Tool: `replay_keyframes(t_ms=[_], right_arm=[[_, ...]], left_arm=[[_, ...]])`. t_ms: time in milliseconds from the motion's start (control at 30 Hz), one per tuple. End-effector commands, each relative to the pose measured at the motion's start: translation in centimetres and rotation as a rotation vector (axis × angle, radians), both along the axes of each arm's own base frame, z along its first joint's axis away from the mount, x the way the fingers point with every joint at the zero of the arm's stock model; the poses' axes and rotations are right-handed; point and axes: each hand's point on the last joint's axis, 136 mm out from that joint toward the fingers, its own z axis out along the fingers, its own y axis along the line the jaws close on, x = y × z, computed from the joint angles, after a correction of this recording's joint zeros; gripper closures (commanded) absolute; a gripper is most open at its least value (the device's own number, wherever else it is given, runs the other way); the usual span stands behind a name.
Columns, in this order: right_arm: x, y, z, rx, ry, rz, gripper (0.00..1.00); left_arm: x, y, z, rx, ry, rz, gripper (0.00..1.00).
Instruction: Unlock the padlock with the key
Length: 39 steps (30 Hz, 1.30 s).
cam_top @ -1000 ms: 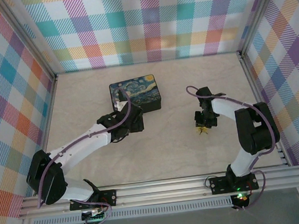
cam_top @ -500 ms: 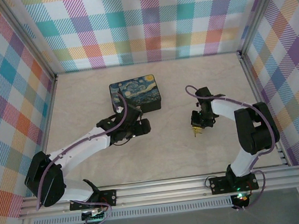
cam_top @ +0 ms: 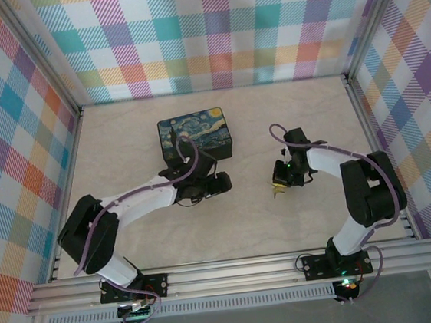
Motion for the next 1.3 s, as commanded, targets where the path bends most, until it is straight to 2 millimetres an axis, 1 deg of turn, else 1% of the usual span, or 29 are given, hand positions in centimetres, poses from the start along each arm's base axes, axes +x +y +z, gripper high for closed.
replay_keyframes(t_ms=[0, 67, 233, 367, 500, 700, 867, 1000, 1067, 1133, 1200, 1267], right_arm=[[0.0, 1.3, 1.0, 0.083, -0.024, -0.002, 0.98], [-0.1, 1.8, 1.1, 0.096, -0.029, 0.004, 0.98], [-0.4, 2.2, 1.3, 0.102, -0.036, 0.019, 0.98], [-0.6, 3.3, 2.0, 0.138, -0.06, 0.047, 0.98], [-0.7, 4.1, 2.3, 0.158, -0.059, 0.06, 0.98], [-1.2, 6.6, 3.6, 0.233, -0.074, 0.121, 0.98], [-1.6, 8.0, 4.6, 0.255, -0.082, 0.13, 0.97], [-1.7, 8.9, 5.1, 0.274, -0.068, 0.103, 0.98], [-1.6, 9.2, 5.3, 0.301, -0.047, 0.061, 0.98], [-1.6, 9.4, 5.5, 0.323, -0.034, 0.022, 0.98], [-1.5, 9.6, 6.1, 0.341, -0.034, -0.001, 0.98], [-1.4, 9.5, 6.7, 0.344, -0.04, -0.012, 0.98]], left_arm=[[1.2, -4.2, 2.1, -0.149, -0.033, -0.022, 0.2], [1.5, -5.6, 1.7, -0.187, -0.021, -0.028, 0.22], [1.9, -7.4, 1.0, -0.225, 0.003, -0.039, 0.26], [2.0, -8.0, 0.7, -0.238, 0.024, -0.043, 0.28], [1.7, -8.4, 0.6, -0.271, 0.064, -0.02, 0.3], [1.7, -8.6, 0.2, -0.355, 0.136, 0.038, 0.32], [1.9, -7.9, -0.3, -0.474, 0.223, 0.145, 0.3], [1.8, -6.8, 0.1, -0.475, 0.243, 0.207, 0.29], [1.7, -6.2, 0.8, -0.463, 0.22, 0.211, 0.3], [1.8, -5.5, 1.3, -0.434, 0.18, 0.178, 0.34], [1.7, -4.9, 2.2, -0.387, 0.112, 0.102, 0.37], [1.5, -3.6, 3.0, -0.284, 0.017, 0.004, 0.42]])
